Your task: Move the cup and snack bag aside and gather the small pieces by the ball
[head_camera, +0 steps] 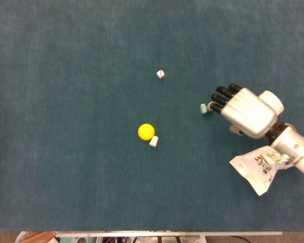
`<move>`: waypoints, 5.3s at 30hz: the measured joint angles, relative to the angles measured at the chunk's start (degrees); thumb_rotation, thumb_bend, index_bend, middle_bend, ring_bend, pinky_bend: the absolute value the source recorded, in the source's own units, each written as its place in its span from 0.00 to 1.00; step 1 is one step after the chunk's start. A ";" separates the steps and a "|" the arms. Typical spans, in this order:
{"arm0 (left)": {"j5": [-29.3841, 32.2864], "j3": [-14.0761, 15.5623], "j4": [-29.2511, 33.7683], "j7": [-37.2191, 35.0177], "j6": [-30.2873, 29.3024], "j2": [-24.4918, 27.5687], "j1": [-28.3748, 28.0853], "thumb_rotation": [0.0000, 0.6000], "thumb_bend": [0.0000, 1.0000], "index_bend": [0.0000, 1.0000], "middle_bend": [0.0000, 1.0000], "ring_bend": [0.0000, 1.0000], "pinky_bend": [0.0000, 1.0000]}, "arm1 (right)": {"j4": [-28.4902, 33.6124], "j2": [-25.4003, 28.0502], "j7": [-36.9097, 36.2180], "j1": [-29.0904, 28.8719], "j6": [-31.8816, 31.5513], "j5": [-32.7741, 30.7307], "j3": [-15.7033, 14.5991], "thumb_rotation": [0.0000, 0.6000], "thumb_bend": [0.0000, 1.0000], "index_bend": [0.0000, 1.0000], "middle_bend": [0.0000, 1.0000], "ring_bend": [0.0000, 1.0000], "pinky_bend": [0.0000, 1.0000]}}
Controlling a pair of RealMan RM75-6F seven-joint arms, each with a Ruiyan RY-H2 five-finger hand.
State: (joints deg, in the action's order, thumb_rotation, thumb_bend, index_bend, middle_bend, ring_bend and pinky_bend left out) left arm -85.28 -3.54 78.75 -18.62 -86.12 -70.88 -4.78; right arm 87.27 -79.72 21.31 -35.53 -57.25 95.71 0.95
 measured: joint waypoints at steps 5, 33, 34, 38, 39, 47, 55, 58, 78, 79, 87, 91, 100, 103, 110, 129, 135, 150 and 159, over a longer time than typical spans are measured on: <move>0.04 0.14 -1.24 -1.44 0.13 -0.39 0.14 1.00 0.31 0.55 0.50 0.34 0.50 | 0.72 -1.59 5.18 -0.92 2.72 -4.56 1.62 1.00 0.00 0.42 0.42 0.30 0.38; 0.24 0.80 -7.12 -7.48 0.69 -2.48 1.06 1.00 0.31 0.55 0.50 0.34 0.50 | 1.68 -18.74 38.24 1.27 -7.53 -31.40 3.99 1.00 0.00 0.42 0.42 0.30 0.38; 0.29 0.79 -7.20 -7.62 0.72 -2.49 1.09 1.00 0.31 0.55 0.50 0.34 0.50 | 1.08 -19.36 38.30 1.23 -7.82 -31.68 4.16 1.00 0.00 0.42 0.42 0.30 0.38; 0.38 0.85 -7.66 -8.09 0.92 -2.68 1.19 1.00 0.31 0.55 0.50 0.34 0.50 | -1.09 -21.69 37.90 1.04 -8.92 -32.78 5.22 1.00 0.00 0.42 0.43 0.31 0.38; 0.36 0.89 -7.77 -8.17 0.93 -2.75 1.22 1.00 0.31 0.55 0.50 0.34 0.50 | -1.69 -22.23 37.44 0.96 -9.12 -32.96 5.56 1.00 0.00 0.42 0.43 0.31 0.38; 0.42 1.02 -8.60 -9.12 0.82 -3.16 1.63 1.00 0.31 0.55 0.50 0.34 0.50 | -5.42 -24.96 32.93 -0.43 -7.01 -35.44 7.87 1.00 0.01 0.42 0.44 0.32 0.38; 0.43 0.96 -9.04 -9.77 0.77 -3.27 1.80 1.00 0.31 0.55 0.50 0.34 0.50 | -3.79 -24.58 33.07 -2.05 -4.34 -41.13 9.26 1.00 0.09 0.44 0.46 0.33 0.38; 0.50 0.96 -9.17 -9.86 0.87 -3.35 1.84 1.00 0.31 0.55 0.50 0.34 0.50 | -3.28 -24.16 33.00 -2.70 -4.18 -41.90 9.32 1.00 0.12 0.46 0.47 0.35 0.38; 0.45 0.97 -9.65 -10.65 0.82 -3.55 2.17 1.00 0.31 0.55 0.50 0.34 0.50 | -5.56 -24.61 31.92 -5.06 -3.80 -45.28 8.16 1.00 0.17 0.49 0.49 0.37 0.38; 0.45 0.97 -9.67 -10.69 0.80 -3.57 2.19 1.00 0.31 0.55 0.50 0.34 0.50 | -5.62 -24.65 31.94 -5.15 -3.79 -45.43 8.13 1.00 0.17 0.49 0.49 0.37 0.38; 0.34 1.00 -9.98 -10.99 0.61 -3.67 2.37 1.00 0.31 0.55 0.50 0.34 0.50 | -6.61 -25.19 31.39 -6.00 -3.82 -46.05 7.97 1.00 0.22 0.56 0.54 0.43 0.38; 0.34 0.97 -10.08 -11.07 0.67 -3.69 2.36 1.00 0.31 0.55 0.50 0.34 0.50 | -6.68 -25.26 30.97 -6.12 -4.12 -45.91 7.63 1.00 0.23 0.58 0.56 0.45 0.39; 0.36 0.83 -10.08 -11.13 0.68 -3.65 2.32 1.00 0.31 0.55 0.50 0.34 0.50 | -5.95 -24.96 29.18 -6.07 -5.10 -44.37 7.30 1.00 0.25 0.59 0.57 0.45 0.40; 0.39 0.71 -9.94 -11.05 0.69 -3.55 2.25 1.00 0.31 0.55 0.50 0.34 0.50 | -5.43 -24.69 28.35 -6.07 -5.40 -43.61 7.40 1.00 0.25 0.59 0.57 0.45 0.40; 0.29 0.58 -9.34 -10.41 0.70 -3.27 2.06 1.00 0.31 0.55 0.50 0.34 0.50 | -4.36 -24.57 25.19 -6.46 -5.30 -41.17 8.01 1.00 0.25 0.59 0.57 0.45 0.40; 0.57 0.36 -8.92 -10.49 0.19 -2.93 2.37 1.00 0.31 0.55 0.50 0.34 0.50 | -7.93 -29.52 11.23 -10.22 2.45 -32.67 8.27 1.00 0.24 0.59 0.57 0.45 0.40; 0.73 0.23 -8.88 -10.65 -0.28 -2.60 2.71 1.00 0.31 0.55 0.50 0.34 0.50 | -10.55 -31.05 8.17 -10.91 4.35 -31.56 8.14 1.00 0.24 0.59 0.57 0.45 0.40; 0.54 0.22 -8.43 -10.00 -0.29 -2.54 2.66 1.00 0.31 0.55 0.50 0.34 0.50 | -10.15 -29.73 3.80 -9.92 2.83 -26.92 7.32 1.00 0.00 0.37 0.46 0.36 0.40; 0.54 0.29 -8.28 -9.65 -0.04 -2.57 2.62 1.00 0.31 0.55 0.50 0.34 0.50 | -11.53 -28.96 3.28 -9.36 0.15 -25.43 8.80 1.00 0.00 0.37 0.42 0.33 0.40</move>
State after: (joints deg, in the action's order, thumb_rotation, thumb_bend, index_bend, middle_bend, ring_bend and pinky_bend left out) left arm -84.74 -3.25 70.47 -28.27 -86.16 -73.45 -2.17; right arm 75.74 -108.68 24.59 -44.89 -57.10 70.28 9.74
